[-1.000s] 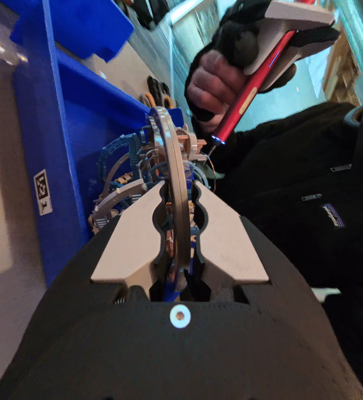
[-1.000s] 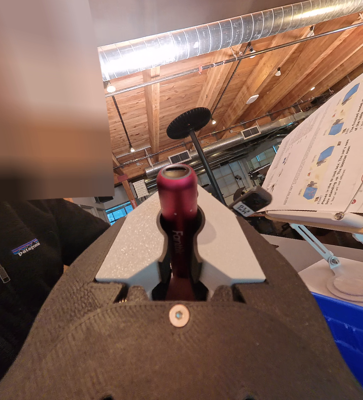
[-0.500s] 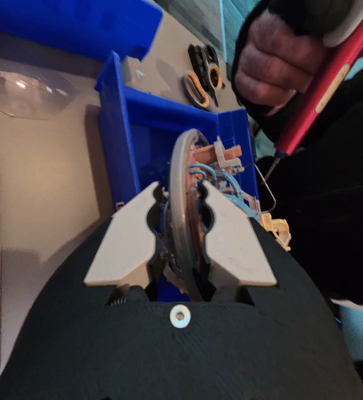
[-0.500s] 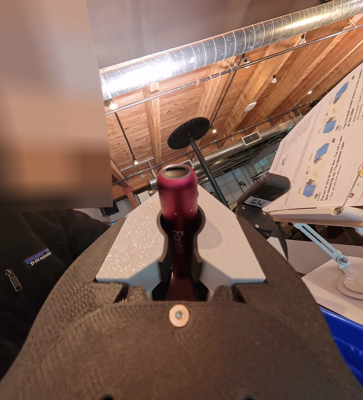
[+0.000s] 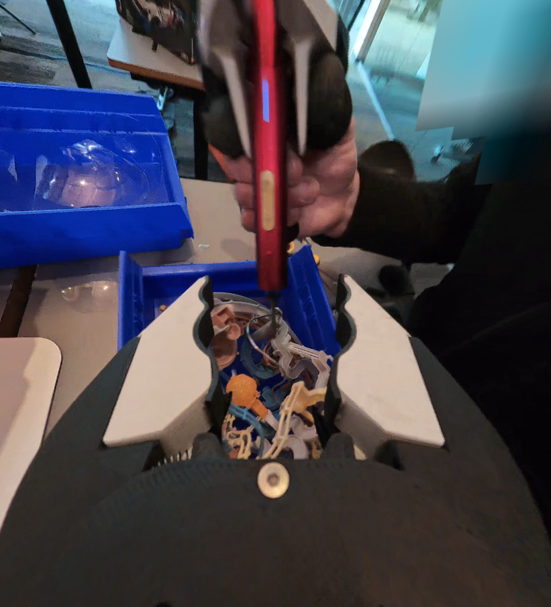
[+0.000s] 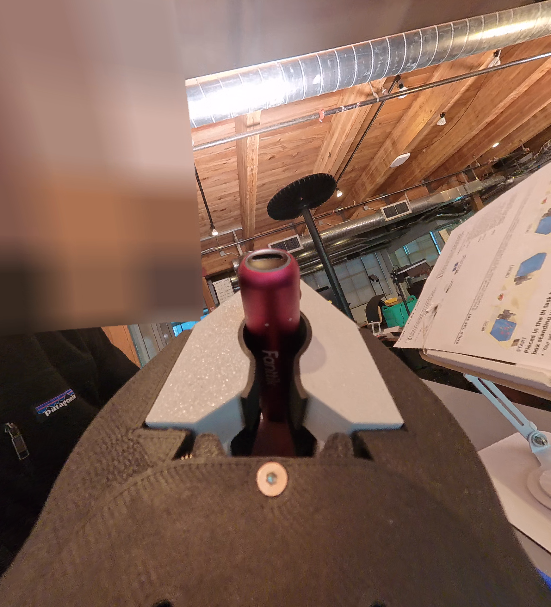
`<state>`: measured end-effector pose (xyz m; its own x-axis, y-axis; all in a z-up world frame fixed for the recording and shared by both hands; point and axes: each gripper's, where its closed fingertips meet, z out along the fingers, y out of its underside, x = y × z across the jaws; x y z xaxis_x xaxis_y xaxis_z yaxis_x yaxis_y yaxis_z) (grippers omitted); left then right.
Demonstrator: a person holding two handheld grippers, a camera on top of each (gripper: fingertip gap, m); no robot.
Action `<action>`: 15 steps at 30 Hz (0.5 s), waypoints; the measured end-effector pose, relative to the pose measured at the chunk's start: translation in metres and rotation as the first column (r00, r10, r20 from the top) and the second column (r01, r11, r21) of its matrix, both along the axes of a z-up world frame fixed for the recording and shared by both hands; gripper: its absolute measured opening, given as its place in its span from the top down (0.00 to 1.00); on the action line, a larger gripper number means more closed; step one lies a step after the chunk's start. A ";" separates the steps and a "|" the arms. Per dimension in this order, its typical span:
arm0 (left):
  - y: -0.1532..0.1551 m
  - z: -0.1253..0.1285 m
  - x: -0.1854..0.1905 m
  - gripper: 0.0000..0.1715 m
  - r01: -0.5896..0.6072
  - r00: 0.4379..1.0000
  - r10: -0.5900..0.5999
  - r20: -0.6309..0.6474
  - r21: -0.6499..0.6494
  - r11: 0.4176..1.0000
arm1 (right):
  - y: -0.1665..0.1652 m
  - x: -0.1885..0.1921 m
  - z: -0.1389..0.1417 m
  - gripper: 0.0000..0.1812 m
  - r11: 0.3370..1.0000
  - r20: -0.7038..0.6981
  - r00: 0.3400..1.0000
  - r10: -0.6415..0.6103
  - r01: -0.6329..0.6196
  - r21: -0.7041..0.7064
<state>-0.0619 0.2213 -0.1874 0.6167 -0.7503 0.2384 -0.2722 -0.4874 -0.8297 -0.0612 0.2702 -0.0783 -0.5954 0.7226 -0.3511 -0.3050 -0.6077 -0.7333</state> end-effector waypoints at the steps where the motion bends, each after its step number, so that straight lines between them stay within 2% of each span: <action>1: -0.003 -0.003 0.010 0.58 0.005 0.999 -0.004 -0.051 0.028 1.000 | -0.004 -0.002 0.002 0.95 1.000 0.000 1.000 0.000 0.000 0.013; 3: -0.005 -0.006 0.021 0.64 0.001 0.995 0.004 -0.097 0.052 0.999 | -0.014 -0.007 0.007 0.95 0.999 -0.004 1.000 0.022 -0.022 0.026; 7: -0.003 -0.006 0.015 0.88 -0.057 0.992 0.066 -0.109 0.082 0.995 | -0.032 -0.013 0.013 0.95 0.996 -0.007 0.998 0.067 -0.067 0.054; 11: -0.004 -0.007 0.005 0.88 -0.094 0.982 0.110 -0.155 0.105 0.990 | -0.041 -0.020 0.011 0.95 0.992 0.039 0.997 0.073 -0.077 0.104; 15: -0.007 -0.006 -0.010 0.88 -0.089 0.942 0.133 -0.307 0.151 0.984 | -0.053 -0.030 -0.013 0.81 0.950 0.239 0.970 0.045 -0.116 0.290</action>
